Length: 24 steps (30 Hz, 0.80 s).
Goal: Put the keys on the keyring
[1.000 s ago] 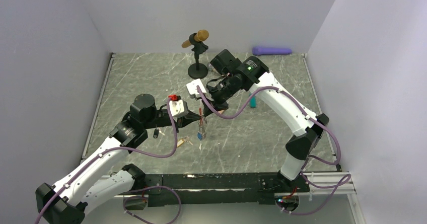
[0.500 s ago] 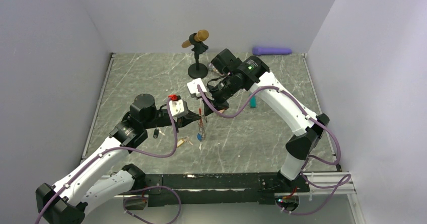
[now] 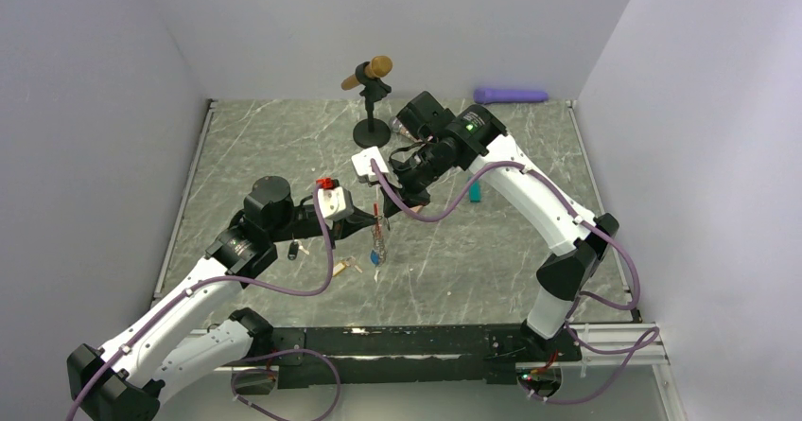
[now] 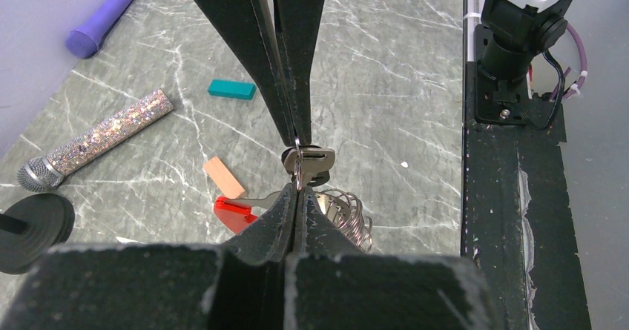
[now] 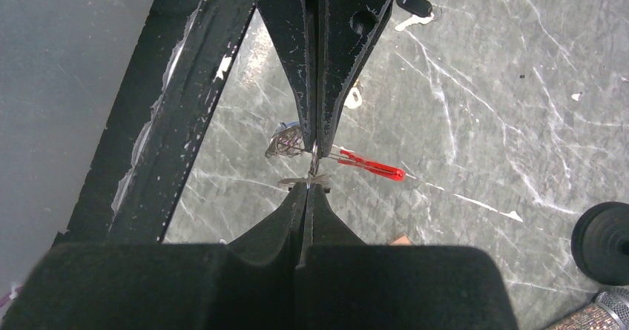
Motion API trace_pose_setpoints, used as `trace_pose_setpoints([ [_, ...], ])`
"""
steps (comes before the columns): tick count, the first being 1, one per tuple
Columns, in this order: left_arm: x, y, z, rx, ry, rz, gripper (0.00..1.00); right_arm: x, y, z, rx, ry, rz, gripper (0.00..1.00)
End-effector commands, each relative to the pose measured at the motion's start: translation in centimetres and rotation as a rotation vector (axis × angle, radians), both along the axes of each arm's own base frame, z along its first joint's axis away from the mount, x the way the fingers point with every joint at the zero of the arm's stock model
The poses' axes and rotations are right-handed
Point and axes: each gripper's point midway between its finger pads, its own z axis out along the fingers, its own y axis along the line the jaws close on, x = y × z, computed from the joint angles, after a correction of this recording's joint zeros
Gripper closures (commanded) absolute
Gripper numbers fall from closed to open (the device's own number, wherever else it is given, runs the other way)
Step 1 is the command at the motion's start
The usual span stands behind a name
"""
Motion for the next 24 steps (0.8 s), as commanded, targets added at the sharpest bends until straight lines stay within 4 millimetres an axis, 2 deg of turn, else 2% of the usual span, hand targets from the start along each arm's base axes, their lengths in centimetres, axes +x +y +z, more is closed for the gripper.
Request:
trace_pose_setpoints([
  [1, 0.11, -0.31, 2.82, -0.05, -0.064, -0.017, 1.0, -0.11, -0.47, 1.77, 0.034, -0.041, -0.005, 1.0],
  [24, 0.25, -0.2, 2.74, -0.045, -0.064, -0.008, 1.0, -0.29, -0.57, 2.05, 0.037, -0.042, -0.001, 1.0],
])
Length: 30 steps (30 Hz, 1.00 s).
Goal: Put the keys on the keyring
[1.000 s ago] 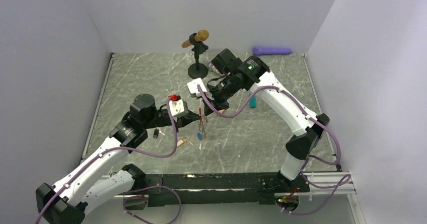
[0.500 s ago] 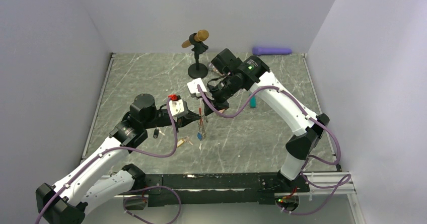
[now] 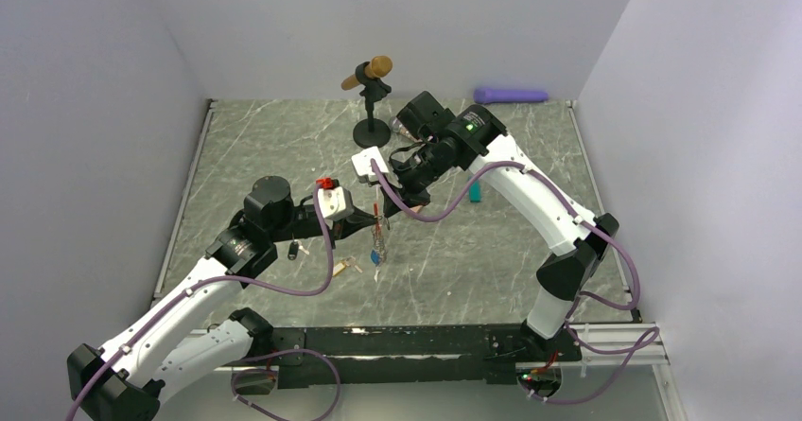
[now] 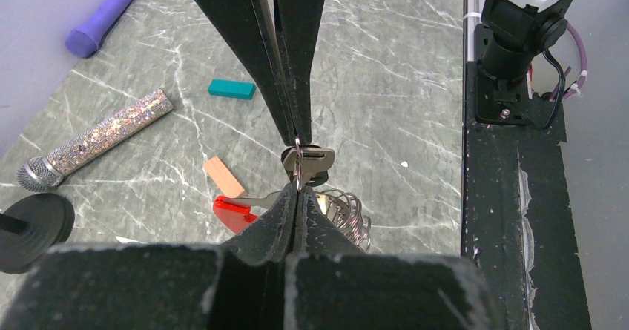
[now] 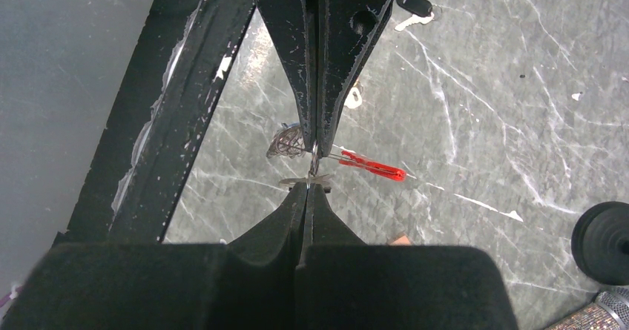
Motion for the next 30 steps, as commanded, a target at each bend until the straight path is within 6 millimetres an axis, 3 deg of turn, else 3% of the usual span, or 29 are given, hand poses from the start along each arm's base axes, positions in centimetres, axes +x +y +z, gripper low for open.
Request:
trace_pose_setpoints([
  [1, 0.27, -0.19, 2.77, -0.046, -0.065, -0.006, 1.0, -0.32, -0.54, 2.07, 0.038, -0.041, 0.0, 1.0],
  [30, 0.2, -0.23, 2.76, -0.047, -0.064, -0.01, 1.0, -0.05, -0.48, 2.06, 0.039, -0.041, -0.011, 1.0],
])
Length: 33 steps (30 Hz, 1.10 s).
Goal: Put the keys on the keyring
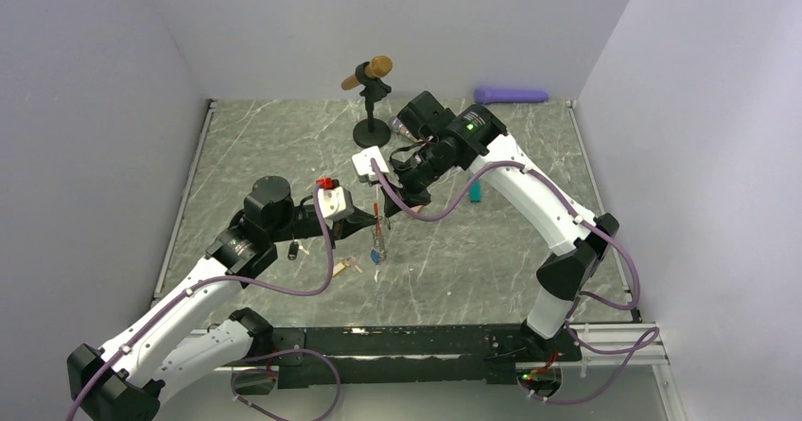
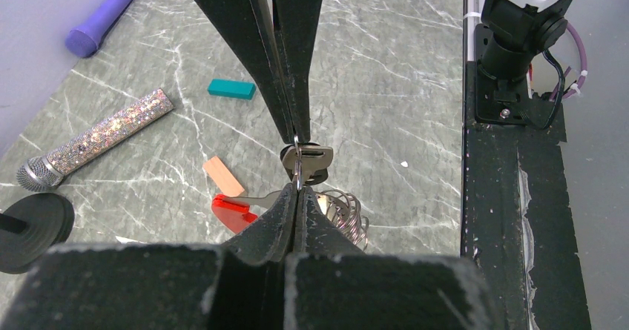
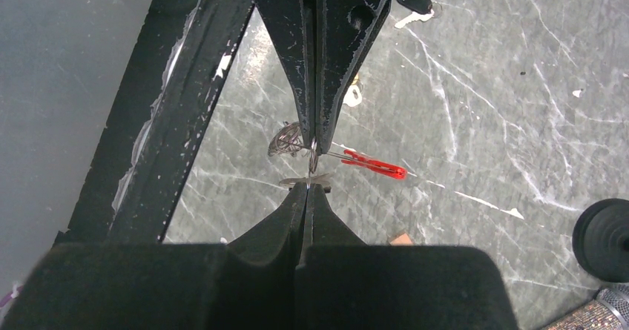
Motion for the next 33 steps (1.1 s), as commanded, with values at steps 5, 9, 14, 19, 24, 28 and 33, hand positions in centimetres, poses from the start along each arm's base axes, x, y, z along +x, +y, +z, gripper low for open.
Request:
trace_pose_setpoints([
  [5, 0.2, -0.28, 2.75, -0.049, -0.061, -0.013, 1.0, -0.08, -0.33, 2.09, 0.043, -0.042, -0.008, 1.0],
  [9, 0.14, -0.28, 2.85, -0.052, -0.064, -0.015, 1.0, -0.03, -0.35, 2.07, 0.043, -0.042, -0.01, 1.0],
  [14, 0.08, -0.35, 2.83, -0.054, -0.06, -0.021, 1.0, -0.06, -0.29, 2.07, 0.044, -0.041, -0.008, 1.0],
  [19, 0.03, -0.46, 2.85, -0.06, -0.055, -0.026, 1.0, -0.07, -0.2, 1.99, 0.045, -0.034, -0.006, 1.0],
  [24, 0.03, -0.56, 2.87, -0.064, -0.051, -0.031, 1.0, -0.12, -0.16, 2.07, 0.049, -0.036, -0.003, 1.0],
  [28, 0.02, -0.56, 2.82, -0.064, -0.049, -0.032, 1.0, -0.06, -0.22, 1.97, 0.045, -0.036, -0.007, 1.0],
  [33, -0.01, -0.55, 3.01, -0.071, -0.05, -0.033, 1.0, -0.09, -0.1, 1.85, 0.046, -0.029, -0.002, 1.0],
])
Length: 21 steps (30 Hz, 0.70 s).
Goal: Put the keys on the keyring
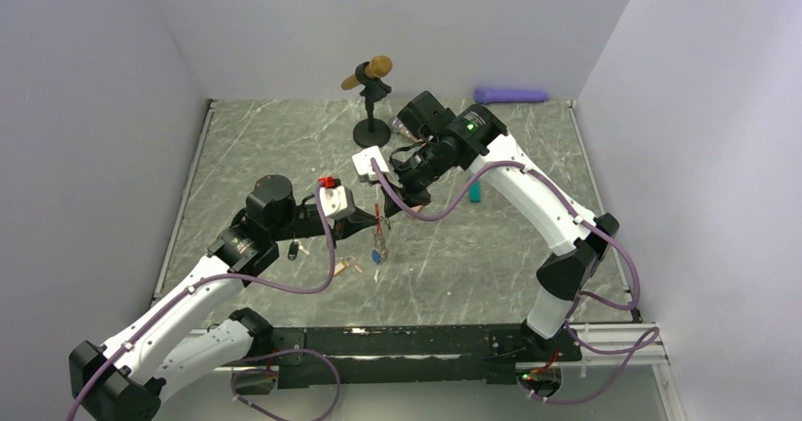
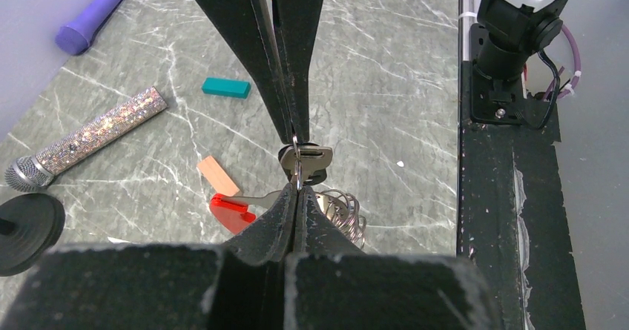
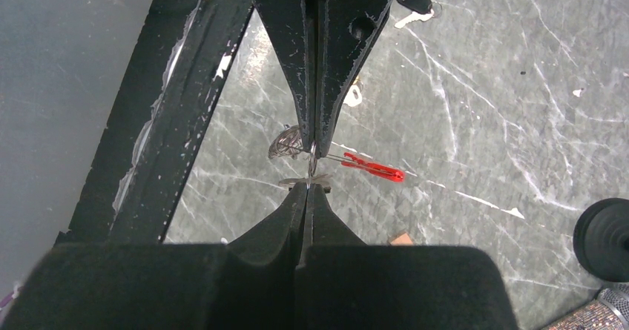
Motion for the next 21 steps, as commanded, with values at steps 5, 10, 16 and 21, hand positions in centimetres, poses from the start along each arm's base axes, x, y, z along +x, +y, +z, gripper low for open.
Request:
trace_pose_setpoints([
  [5, -0.13, -0.34, 3.35, -0.078, -0.064, -0.028, 1.0, -0.03, -0.05, 1.72, 0.044, -0.029, -0.001, 1.0],
  [10, -0.17, -0.38, 3.19, -0.077, -0.054, -0.033, 1.0, -0.12, 0.04, 1.67, 0.045, -0.025, 0.002, 1.0],
  [16, -0.25, -0.4, 3.11, -0.077, -0.05, -0.037, 1.0, -0.17, 0.13, 1.82, 0.05, -0.023, 0.007, 1.0],
  [21, -0.14, -0.5, 3.49, -0.092, -0.062, -0.039, 1.0, -0.26, 0.14, 1.91, 0.056, -0.02, 0.009, 1.0],
])
